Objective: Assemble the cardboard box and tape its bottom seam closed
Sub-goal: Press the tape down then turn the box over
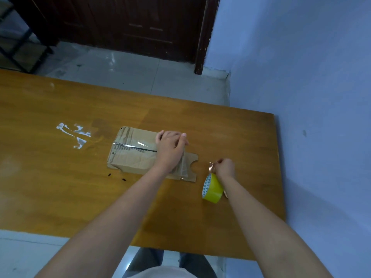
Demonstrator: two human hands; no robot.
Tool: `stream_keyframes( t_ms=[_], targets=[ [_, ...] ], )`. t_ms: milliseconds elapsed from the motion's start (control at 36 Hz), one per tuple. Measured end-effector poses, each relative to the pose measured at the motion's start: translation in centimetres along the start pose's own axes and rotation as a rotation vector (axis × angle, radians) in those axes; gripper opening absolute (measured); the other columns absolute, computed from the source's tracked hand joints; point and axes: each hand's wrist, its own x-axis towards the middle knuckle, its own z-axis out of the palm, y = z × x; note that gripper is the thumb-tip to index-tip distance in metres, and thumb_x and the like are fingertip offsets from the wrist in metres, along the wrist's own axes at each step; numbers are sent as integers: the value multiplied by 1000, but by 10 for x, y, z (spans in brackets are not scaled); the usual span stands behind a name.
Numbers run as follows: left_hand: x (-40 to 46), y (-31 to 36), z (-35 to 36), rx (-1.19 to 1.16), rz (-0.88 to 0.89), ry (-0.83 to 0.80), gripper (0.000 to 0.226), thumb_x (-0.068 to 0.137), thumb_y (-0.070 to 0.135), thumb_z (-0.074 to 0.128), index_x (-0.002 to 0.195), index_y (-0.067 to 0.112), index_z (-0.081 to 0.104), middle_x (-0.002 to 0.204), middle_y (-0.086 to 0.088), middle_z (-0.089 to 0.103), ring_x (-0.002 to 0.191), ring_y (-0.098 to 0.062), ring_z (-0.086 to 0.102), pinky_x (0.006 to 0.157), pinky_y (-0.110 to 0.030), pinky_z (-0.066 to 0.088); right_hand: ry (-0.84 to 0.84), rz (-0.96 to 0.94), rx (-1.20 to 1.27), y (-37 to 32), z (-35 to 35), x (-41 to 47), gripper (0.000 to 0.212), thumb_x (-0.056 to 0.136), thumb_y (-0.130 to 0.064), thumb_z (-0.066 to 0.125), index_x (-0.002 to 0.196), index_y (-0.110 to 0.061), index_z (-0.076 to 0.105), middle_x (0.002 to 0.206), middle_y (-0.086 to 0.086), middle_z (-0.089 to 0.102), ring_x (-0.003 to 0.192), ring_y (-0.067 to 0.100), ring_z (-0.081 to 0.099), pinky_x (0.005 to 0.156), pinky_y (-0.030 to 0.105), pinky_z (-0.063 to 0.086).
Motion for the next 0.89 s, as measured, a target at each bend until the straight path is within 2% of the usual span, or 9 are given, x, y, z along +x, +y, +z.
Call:
stream_keyframes(
  t_ms=[56,139,361,444,500,556,722,806,889],
  targets=[
    [0,0,-1,-2,4,2,43,94,36,35,65,26,65,88,14,63,98,-6,54,100,-20,12,-21,-14,-23,-1,0,1,20,88,-12,53,98,-5,70,103,19,69,99,33,64,74,31,46],
    [-1,2,-2,-1,7,-4,44,95,35,36,66,23,68,90,12,64,99,-7,54,102,-22,12,-79,-42,-19,-3,1,3,32,85,-9,58,116,-10,65,114,12,67,107,29,62,89,36,51],
    [-2,4,-4,-2,16,-8,43,95,33,37,69,21,69,90,12,64,98,-4,51,101,-20,11,-86,-37,-77,-8,0,15,19,88,-14,61,106,-13,66,108,14,67,103,29,62,87,36,51],
    [-2,2,-3,5,19,-9,40,97,30,41,68,23,68,90,13,64,97,-3,50,103,-22,11,-83,-30,-44,-7,0,17,18,88,-13,60,105,-12,66,104,12,69,94,28,65,78,32,51],
    [-2,2,-3,-2,14,-6,40,96,30,41,68,22,68,89,15,62,96,-1,49,104,-24,11,-79,-39,-26,-5,-1,18,19,87,-9,57,103,-12,66,101,11,71,79,23,65,64,26,50],
    [-2,1,-2,-5,12,-4,40,95,30,42,68,22,69,87,18,59,95,2,47,103,-23,10,-75,-39,-29,-5,-2,19,21,88,-8,52,102,-13,67,97,12,70,64,17,59,51,22,41],
    [-2,1,-2,14,21,-7,42,94,37,37,68,26,67,87,20,59,94,4,46,102,-21,11,-107,-33,-64,-11,-2,22,18,87,-9,58,105,-15,58,101,7,66,97,29,64,72,29,46],
    [-2,1,-1,19,23,-5,42,94,38,36,68,27,68,87,21,59,94,4,46,101,-18,9,-107,-53,-166,-16,-3,21,28,86,-18,64,112,-15,54,107,8,64,94,27,62,71,30,43],
    [-2,1,-1,17,28,5,41,94,37,37,68,28,67,86,21,58,93,4,46,100,-16,9,-61,-41,-296,-18,-3,22,24,87,-14,57,110,-14,49,107,10,65,87,26,61,73,34,49]
  ],
)
